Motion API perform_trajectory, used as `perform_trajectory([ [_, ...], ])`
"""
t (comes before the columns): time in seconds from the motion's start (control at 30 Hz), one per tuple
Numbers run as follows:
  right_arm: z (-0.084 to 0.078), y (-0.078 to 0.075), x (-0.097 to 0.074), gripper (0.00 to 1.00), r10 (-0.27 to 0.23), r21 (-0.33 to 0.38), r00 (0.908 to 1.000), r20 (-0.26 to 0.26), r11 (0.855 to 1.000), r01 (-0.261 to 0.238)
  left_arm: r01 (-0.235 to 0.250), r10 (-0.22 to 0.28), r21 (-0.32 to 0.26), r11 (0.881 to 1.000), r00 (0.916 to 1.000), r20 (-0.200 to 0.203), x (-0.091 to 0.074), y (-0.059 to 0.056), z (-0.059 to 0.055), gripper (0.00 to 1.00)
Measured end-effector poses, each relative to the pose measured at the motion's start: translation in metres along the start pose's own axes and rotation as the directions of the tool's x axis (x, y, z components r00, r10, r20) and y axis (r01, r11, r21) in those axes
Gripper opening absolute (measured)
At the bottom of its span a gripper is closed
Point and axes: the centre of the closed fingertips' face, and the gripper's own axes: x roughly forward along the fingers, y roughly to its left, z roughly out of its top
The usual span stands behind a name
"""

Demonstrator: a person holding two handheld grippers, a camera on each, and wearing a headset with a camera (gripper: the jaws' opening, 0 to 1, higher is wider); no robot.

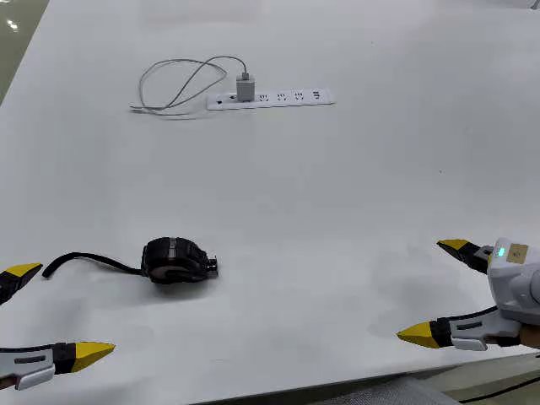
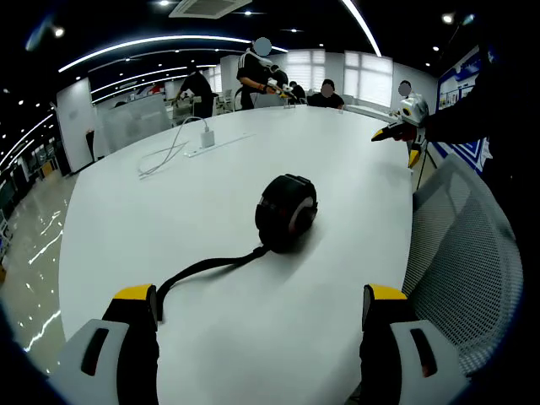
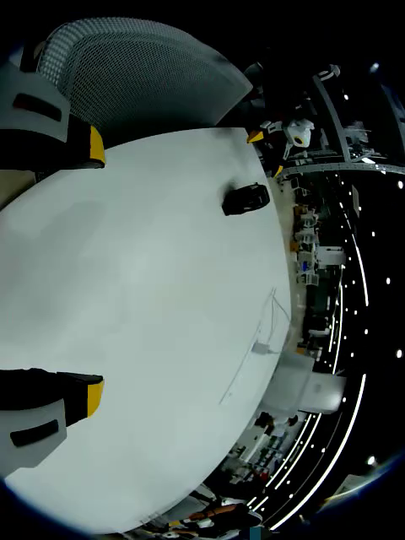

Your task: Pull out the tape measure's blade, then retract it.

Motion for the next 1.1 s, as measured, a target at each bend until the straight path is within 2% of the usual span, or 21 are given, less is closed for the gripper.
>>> perform_trajectory([
  [0.3, 0.002, 0.0, -0.002, 0.99, -0.005, 0.002, 1.0, 0.006, 1.0, 0.005, 0.008, -0.008, 0.012, 1.0, 1.0, 0.004, 0.002, 0.0, 0.006, 0.99],
  [0.83, 0.003, -0.001, -0.005, 0.99, -0.01, 0.0, 0.9999, 0.003, 1.0, 0.01, 0.008, -0.009, 0.008, 1.0, 1.0, 0.004, 0.002, 0.0, 0.003, 0.99],
  [1.1, 0.012, -0.003, -0.003, 0.99, 0.001, 0.005, 1.0, 0.0, 1.0, -0.001, 0.02, -0.02, 0.015, 1.0, 0.9998, -0.007, 0.005, 0.001, 0.004, 0.99],
])
